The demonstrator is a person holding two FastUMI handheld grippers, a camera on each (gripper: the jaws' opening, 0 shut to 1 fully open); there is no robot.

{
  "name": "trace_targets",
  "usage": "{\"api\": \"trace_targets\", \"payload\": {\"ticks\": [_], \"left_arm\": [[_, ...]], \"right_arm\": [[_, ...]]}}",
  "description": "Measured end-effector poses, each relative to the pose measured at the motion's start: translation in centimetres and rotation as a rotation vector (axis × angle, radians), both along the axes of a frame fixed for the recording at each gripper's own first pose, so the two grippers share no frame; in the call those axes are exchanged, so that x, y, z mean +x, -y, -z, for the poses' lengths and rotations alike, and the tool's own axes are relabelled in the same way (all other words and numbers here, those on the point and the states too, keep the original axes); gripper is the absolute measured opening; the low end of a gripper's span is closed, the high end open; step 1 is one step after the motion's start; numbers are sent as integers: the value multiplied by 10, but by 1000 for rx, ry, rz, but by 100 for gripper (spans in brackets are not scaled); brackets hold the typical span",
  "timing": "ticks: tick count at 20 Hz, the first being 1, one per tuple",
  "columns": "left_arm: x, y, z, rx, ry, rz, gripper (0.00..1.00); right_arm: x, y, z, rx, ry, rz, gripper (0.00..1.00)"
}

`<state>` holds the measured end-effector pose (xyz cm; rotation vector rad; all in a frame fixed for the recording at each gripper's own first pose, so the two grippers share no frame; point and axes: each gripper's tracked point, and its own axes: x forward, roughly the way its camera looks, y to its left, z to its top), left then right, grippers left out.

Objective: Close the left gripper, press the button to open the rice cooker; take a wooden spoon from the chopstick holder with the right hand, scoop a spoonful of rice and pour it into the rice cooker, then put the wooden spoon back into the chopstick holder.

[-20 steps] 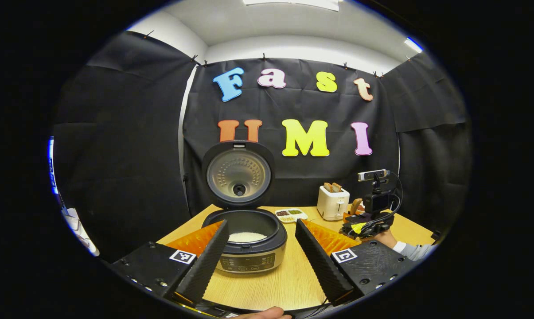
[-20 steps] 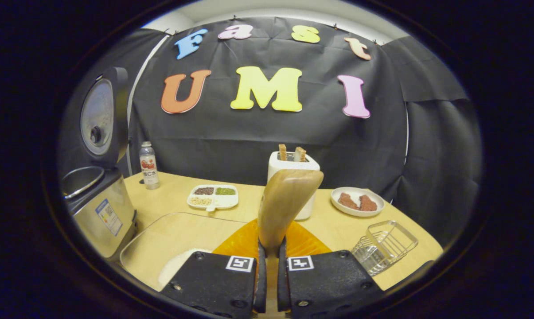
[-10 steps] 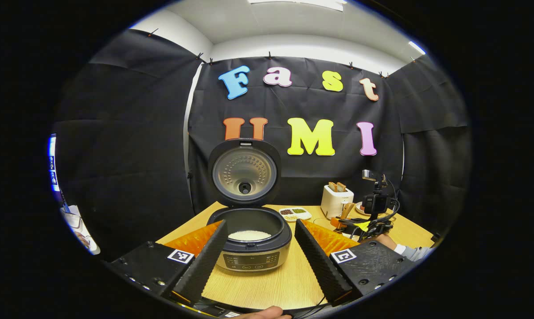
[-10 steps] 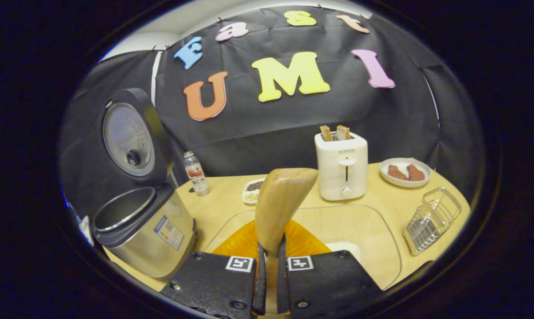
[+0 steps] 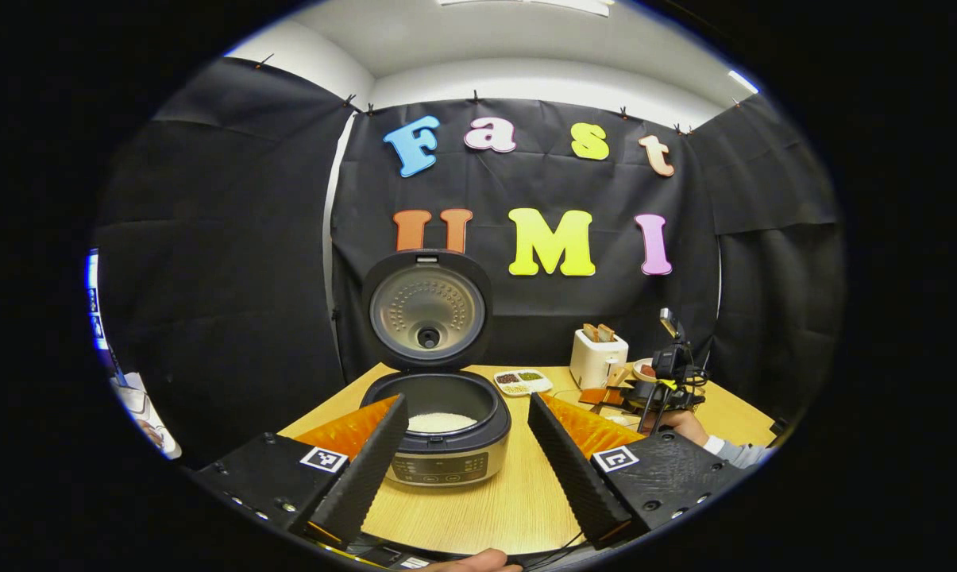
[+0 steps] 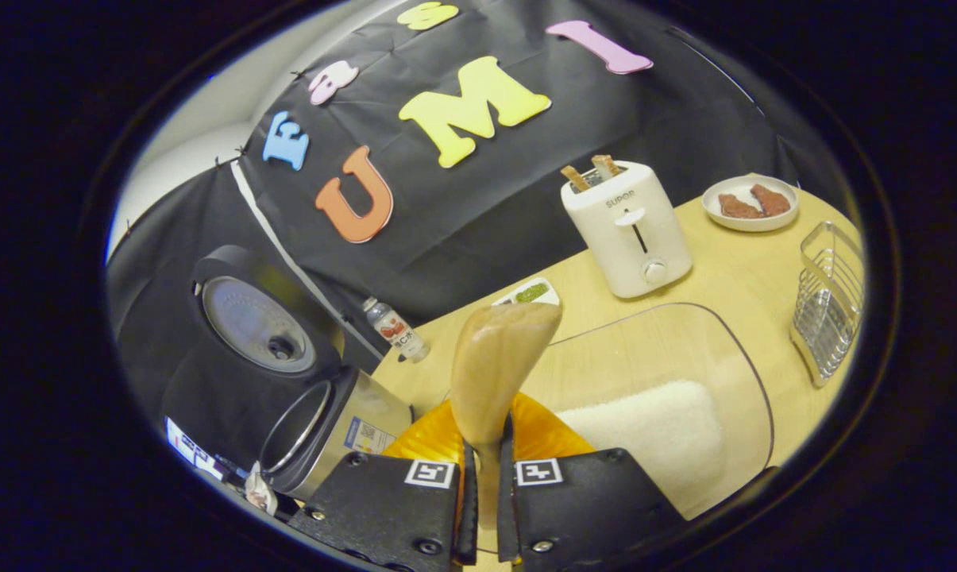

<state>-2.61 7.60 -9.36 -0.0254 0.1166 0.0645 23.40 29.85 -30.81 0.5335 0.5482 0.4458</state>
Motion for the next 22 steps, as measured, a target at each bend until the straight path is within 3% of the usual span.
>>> {"api": "trace_targets", "payload": {"ticks": [8,14,19,20,22], "left_arm": [[3,12,0,26,-5,20,96],[-1,6,-6,11,4,6,96],[-12,-6,-15,13,35,-10,96],[-14,-8,-16,12,37,-14,96],[-18,-15,-17,6,37,-24,96]], "right_arm": [[8,58,-23,306,-72,180,14],[2,99,-35,718,-208,319,14],[-21,104,-78,1000,-243,302,14],[-25,101,-87,1034,-245,290,19],[-32,90,-108,1039,-227,259,14]]}}
